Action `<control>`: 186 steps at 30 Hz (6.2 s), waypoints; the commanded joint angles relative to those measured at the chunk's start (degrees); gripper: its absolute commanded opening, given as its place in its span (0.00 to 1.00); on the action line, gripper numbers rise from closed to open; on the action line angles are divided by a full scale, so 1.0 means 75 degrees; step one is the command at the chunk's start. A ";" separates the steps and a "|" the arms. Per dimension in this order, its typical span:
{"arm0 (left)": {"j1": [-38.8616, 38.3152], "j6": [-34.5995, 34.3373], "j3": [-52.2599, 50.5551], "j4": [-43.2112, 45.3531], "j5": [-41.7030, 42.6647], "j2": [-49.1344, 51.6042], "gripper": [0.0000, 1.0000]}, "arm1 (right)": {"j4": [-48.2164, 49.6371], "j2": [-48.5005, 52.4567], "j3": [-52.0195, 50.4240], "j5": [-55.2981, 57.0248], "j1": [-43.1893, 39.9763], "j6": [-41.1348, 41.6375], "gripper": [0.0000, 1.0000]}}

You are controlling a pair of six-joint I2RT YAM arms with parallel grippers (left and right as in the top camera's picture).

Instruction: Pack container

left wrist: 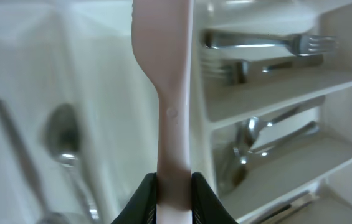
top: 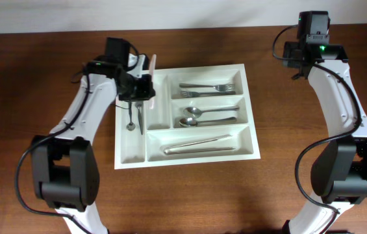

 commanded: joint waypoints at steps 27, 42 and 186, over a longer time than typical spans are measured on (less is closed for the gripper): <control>-0.0694 -0.1947 -0.1061 0.0073 -0.1078 0.0070 0.02 | 0.0003 -0.0041 0.0044 0.0032 -0.0064 0.0064 0.99; -0.0664 -0.1944 -0.1035 0.0367 -0.1072 0.0064 0.68 | 0.0003 -0.0041 0.0044 0.0032 -0.0064 0.0064 0.99; 0.0962 0.1457 -1.1197 0.2806 -0.2180 -1.5029 0.99 | -0.0026 -0.6939 -0.3051 0.0070 0.1250 0.0061 0.99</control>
